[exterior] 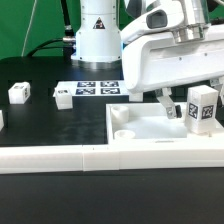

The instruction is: Assemble one leg

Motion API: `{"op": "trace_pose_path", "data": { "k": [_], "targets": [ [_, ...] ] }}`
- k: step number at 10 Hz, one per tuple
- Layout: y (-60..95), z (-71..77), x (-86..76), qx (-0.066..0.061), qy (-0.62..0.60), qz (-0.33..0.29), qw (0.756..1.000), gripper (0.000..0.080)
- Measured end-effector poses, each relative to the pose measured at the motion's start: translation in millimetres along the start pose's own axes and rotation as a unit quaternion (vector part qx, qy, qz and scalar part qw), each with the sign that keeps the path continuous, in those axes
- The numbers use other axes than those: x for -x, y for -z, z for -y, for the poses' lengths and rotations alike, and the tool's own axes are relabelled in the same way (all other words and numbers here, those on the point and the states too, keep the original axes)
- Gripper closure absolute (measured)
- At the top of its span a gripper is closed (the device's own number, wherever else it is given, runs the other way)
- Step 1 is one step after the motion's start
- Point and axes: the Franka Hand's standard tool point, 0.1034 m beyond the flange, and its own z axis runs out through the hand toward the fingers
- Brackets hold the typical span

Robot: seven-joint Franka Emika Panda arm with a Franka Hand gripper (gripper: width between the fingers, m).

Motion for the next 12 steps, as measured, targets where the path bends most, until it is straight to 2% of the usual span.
{"op": "trace_pose_path", "data": {
  "k": [2,5,9,10,11,12],
  "targets": [
    [6.2,0.5,-1.3,0.001,0.002,0.0,1.0,0.0151],
    [26.0,-0.1,-16.2,0.004,0.007,-0.006,1.0,0.0151],
    [25.2,3.0,-13.3,-0.003,0.005,0.013,1.0,0.0151],
    [25.2,13.0,-7.0,-0.024,-0.003,0.084,0.996,0.0151],
    [27.3,17.4,-10.9,-0.034,-0.003,0.122,0.992,0.0151],
    [28.4,21.9,-7.9,-0.044,-0.003,0.158,0.987,0.0151]
  ]
}}
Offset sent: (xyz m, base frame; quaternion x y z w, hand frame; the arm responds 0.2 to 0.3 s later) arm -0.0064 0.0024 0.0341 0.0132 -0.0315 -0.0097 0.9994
